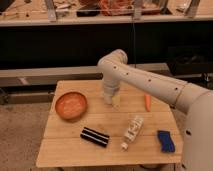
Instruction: Move the arm in a circular motion
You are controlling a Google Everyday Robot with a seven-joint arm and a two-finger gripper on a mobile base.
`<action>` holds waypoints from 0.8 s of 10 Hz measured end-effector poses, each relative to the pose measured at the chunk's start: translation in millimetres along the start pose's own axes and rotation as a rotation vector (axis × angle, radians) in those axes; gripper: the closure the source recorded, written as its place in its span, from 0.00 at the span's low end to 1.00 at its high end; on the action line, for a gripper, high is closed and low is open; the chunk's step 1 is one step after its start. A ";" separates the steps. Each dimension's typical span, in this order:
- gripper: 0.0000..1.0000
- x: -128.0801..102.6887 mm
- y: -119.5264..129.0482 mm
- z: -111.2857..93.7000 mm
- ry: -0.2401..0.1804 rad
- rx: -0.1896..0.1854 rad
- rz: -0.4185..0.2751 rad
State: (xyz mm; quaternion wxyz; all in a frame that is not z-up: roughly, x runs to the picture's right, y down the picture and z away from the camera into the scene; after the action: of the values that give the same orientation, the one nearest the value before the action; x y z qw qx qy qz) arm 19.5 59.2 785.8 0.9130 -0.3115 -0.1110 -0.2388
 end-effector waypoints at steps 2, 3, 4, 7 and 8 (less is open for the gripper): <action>0.20 -1.1 -4.8 1.2 -0.003 0.005 0.003; 0.20 3.3 -4.1 1.1 -0.005 0.007 0.003; 0.20 10.8 -2.0 0.9 -0.009 0.009 0.003; 0.20 21.3 2.5 0.5 -0.024 0.016 0.032; 0.20 21.7 2.0 0.9 -0.028 0.019 0.037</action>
State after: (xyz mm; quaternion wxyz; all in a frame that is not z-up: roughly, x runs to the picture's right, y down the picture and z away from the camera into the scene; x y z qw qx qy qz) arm 39.2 53.2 793.1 0.9185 -0.3083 -0.1201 -0.2164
